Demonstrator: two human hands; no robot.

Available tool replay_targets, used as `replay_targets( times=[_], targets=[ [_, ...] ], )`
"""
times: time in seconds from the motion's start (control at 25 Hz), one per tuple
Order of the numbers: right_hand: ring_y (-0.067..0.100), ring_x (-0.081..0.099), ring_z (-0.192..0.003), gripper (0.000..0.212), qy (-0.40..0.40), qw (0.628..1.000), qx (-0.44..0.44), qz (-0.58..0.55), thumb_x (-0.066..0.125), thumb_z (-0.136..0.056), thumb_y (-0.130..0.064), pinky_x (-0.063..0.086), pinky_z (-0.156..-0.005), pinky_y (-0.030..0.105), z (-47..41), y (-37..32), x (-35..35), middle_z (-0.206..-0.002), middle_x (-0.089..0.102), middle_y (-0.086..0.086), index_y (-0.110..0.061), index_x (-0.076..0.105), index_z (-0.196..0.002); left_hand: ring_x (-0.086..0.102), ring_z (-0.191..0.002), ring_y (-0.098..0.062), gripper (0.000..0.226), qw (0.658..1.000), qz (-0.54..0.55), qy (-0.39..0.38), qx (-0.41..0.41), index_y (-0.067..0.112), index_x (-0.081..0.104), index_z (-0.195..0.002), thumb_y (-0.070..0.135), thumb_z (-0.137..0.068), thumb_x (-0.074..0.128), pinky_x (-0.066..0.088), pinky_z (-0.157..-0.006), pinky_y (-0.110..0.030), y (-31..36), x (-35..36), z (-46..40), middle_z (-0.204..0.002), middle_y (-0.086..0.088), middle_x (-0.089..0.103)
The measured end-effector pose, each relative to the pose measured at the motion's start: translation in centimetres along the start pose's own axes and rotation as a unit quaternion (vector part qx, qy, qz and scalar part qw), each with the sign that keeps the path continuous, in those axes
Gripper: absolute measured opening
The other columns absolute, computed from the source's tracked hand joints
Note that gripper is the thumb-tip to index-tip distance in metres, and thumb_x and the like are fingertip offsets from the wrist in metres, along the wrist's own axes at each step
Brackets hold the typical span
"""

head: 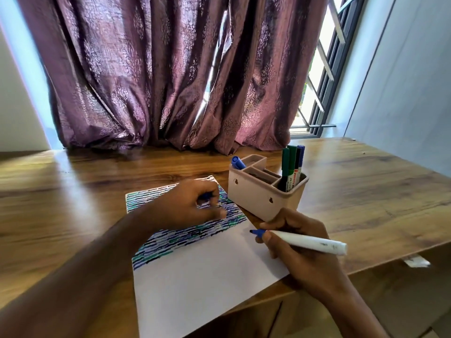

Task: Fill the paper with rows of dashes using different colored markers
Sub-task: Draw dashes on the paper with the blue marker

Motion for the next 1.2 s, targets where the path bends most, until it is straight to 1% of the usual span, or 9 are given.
replay_targets(
  times=[0.08,0.16,0.24,0.4,0.52,0.68,0.8,0.96,1.2],
  targets=[
    [0.018,0.072,-0.077,0.022,0.007,0.998,0.041,-0.052,0.073,-0.07,-0.038,0.062,-0.065,0.031,0.2,0.4,0.0,-0.084,0.075,-0.01,-0.053,0.067,-0.085,0.055,-0.08,-0.004,0.041,0.997,-0.054,-0.056,-0.023,0.039,0.065,-0.107,0.063,-0.074,0.072,0.045,-0.069,-0.021,-0.6,1.4,0.2,-0.095,0.017,0.061],
    [0.018,0.071,-0.069,0.017,-0.007,0.997,0.06,-0.053,0.072,-0.079,-0.023,0.062,-0.061,0.031,-0.2,0.3,0.1,-0.077,0.075,-0.009,-0.04,0.072,-0.081,0.057,-0.098,-0.004,0.056,0.99,-0.058,-0.112,-0.057,0.044,0.06,-0.124,0.062,-0.073,0.073,0.05,-0.081,-0.021,-1.3,2.7,0.4,-0.119,0.016,0.06],
    [0.016,0.07,-0.063,0.013,-0.034,0.997,0.063,0.018,0.07,-0.084,-0.016,0.061,-0.057,0.028,-1.0,0.0,0.5,-0.072,0.073,-0.01,-0.027,0.07,-0.079,0.056,-0.106,-0.007,0.057,0.989,-0.047,-0.123,-0.069,0.044,0.06,-0.126,0.059,-0.073,0.074,0.052,-0.088,-0.024,-1.5,3.0,0.4,-0.129,0.012,0.059],
    [0.003,0.07,-0.074,0.012,-0.011,0.996,0.07,0.057,0.069,-0.083,-0.02,0.06,-0.057,0.02,-2.3,-0.1,1.2,-0.074,0.071,-0.016,-0.025,0.065,-0.073,0.055,-0.107,-0.009,0.055,0.988,-0.038,-0.129,-0.075,0.044,0.063,-0.123,0.055,-0.071,0.077,0.047,-0.085,-0.018,-1.4,2.9,0.9,-0.127,0.012,0.058],
    [0.004,0.068,-0.071,0.015,0.006,0.99,0.135,0.047,0.067,-0.086,-0.021,0.055,-0.052,0.015,-2.2,1.7,2.3,-0.069,0.07,-0.008,-0.022,0.064,-0.071,0.056,-0.105,-0.01,0.056,0.988,-0.033,-0.134,-0.072,0.043,0.063,-0.123,0.055,-0.071,0.078,0.051,-0.089,-0.025,-0.9,2.9,1.2,-0.124,0.011,0.059],
    [-0.002,0.063,-0.08,0.016,-0.024,0.988,0.129,0.088,0.066,-0.085,-0.024,0.05,-0.049,0.011,-2.3,2.3,3.0,-0.075,0.07,-0.009,-0.024,0.062,-0.07,0.058,-0.104,-0.009,0.055,0.989,-0.019,-0.13,-0.073,0.041,0.064,-0.124,0.052,-0.072,0.079,0.053,-0.092,-0.026,-0.7,2.9,1.1,-0.124,0.013,0.06],
    [-0.004,0.062,-0.085,0.014,-0.056,0.987,0.117,0.091,0.066,-0.086,-0.026,0.05,-0.051,0.014,-2.4,2.4,3.5,-0.079,0.069,-0.01,-0.024,0.062,-0.073,0.058,-0.103,-0.008,0.055,0.989,-0.017,-0.13,-0.074,0.04,0.064,-0.124,0.05,-0.072,0.079,0.053,-0.09,-0.024,-0.6,2.9,1.2,-0.123,0.015,0.061],
    [0.001,0.063,-0.087,0.012,-0.067,0.989,0.099,0.088,0.066,-0.086,-0.028,0.055,-0.055,0.02,-2.4,2.3,3.8,-0.082,0.07,-0.007,-0.022,0.061,-0.076,0.059,-0.105,-0.01,0.055,0.989,-0.011,-0.126,-0.077,0.038,0.065,-0.124,0.049,-0.072,0.08,0.053,-0.094,-0.03,-0.4,2.8,1.1,-0.126,0.012,0.062],
    [0.001,0.063,-0.088,0.012,-0.07,0.989,0.086,0.098,0.067,-0.084,-0.028,0.056,-0.058,0.018,-2.6,2.1,3.9,-0.078,0.066,-0.014,-0.024,0.059,-0.077,0.058,-0.103,-0.009,0.055,0.988,-0.01,-0.128,-0.081,0.038,0.065,-0.124,0.05,-0.072,0.079,0.053,-0.09,-0.027,-0.7,3.0,1.1,-0.126,0.01,0.062]
  ],
)
Point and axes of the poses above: each hand's wrist, its own z-axis away from the middle knuckle, its own x-axis out of the palm, y = z × x, the point moved 10 cm from there along -z, towards the middle knuckle
